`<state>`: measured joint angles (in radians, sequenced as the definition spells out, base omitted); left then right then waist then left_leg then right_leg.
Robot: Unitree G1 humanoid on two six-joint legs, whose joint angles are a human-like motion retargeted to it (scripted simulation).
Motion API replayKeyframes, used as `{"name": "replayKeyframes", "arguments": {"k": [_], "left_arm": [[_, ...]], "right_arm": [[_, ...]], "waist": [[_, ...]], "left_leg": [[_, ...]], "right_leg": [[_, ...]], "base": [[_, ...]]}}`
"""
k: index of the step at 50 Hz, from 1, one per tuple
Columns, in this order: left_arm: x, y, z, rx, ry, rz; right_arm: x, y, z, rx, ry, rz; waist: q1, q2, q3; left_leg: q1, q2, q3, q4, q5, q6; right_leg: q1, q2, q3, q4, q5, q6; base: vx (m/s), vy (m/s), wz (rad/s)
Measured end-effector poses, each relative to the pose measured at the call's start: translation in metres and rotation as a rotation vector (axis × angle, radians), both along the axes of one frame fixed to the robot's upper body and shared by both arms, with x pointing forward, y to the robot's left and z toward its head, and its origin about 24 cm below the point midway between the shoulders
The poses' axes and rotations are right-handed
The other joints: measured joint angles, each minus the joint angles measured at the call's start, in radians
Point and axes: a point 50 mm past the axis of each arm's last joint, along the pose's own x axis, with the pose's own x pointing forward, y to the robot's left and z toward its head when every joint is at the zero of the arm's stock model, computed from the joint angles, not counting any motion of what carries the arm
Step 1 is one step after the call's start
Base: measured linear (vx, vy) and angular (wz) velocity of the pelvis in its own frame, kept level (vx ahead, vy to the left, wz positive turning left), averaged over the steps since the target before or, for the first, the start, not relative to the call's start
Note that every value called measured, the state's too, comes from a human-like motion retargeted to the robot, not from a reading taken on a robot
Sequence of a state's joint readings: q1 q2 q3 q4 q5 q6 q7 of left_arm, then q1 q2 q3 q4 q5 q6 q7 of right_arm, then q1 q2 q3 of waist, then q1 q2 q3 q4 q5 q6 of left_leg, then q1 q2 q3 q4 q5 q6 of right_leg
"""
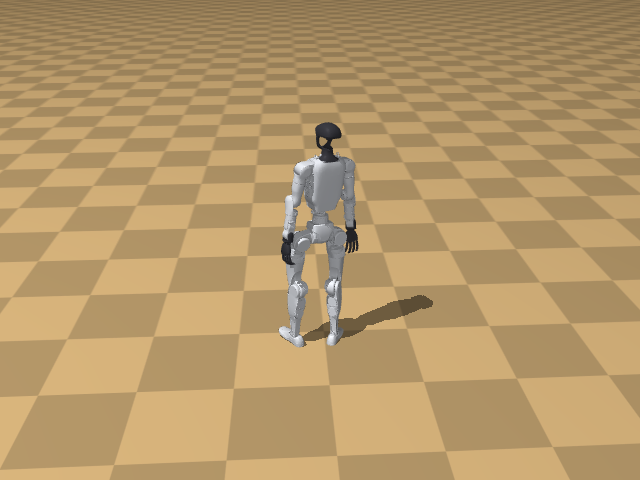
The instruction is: In place motions
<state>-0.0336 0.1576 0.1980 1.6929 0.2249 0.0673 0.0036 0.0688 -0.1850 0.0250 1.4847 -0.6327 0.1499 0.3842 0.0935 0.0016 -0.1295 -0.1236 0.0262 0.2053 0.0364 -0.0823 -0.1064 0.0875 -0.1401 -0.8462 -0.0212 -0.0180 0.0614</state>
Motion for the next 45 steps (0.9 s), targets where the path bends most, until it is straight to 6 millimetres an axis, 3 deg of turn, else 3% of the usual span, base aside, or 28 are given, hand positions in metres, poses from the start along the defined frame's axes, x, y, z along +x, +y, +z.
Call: {"name": "replayKeyframes", "arguments": {"k": [11, 27, 35, 45], "left_arm": [[0.01, -0.007, -0.002, -0.019, -0.055, 0.067], [0.025, -0.006, -0.002, -0.084, -0.06, -0.006], [0.039, -0.009, -0.003, -0.086, -0.128, -0.007], [0.015, -0.014, -0.003, -0.098, -0.042, -0.012]], "right_arm": [[0.002, 0.0, 0.0, 0.001, 0.002, 0.016], [-0.022, -0.013, 0.007, -0.095, 0.094, -0.104], [-0.026, -0.014, 0.007, -0.102, 0.091, -0.134], [-0.024, -0.012, 0.006, -0.107, 0.086, -0.112]], "waist": [[-0.059, 0.017, -0.015], [-0.167, 0.056, -0.056], [-0.187, 0.069, -0.029], [-0.209, 0.081, -0.038]], "left_leg": [[0.031, 0.024, 0.059, -0.014, -0.023, 0.007], [0.081, 0.062, 0.167, -0.037, -0.055, 0.012], [0.126, 0.069, 0.205, -0.045, -0.067, 0.009], [0.131, 0.082, 0.237, -0.052, -0.075, 0.001]], "right_leg": [[-0.045, 0.009, 0.079, 0.01, 0.017, -0.01], [-0.125, 0.036, 0.225, 0.025, 0.042, -0.026], [-0.122, 0.042, 0.269, 0.036, 0.044, -0.032], [-0.149, 0.05, 0.303, 0.042, 0.049, -0.033]], "base": [[0.08, -0.05, -0.44], [0.04, -0.17, -0.49], [0.04, -0.06, -0.28], [0.01, -0.02, -0.09]]}}
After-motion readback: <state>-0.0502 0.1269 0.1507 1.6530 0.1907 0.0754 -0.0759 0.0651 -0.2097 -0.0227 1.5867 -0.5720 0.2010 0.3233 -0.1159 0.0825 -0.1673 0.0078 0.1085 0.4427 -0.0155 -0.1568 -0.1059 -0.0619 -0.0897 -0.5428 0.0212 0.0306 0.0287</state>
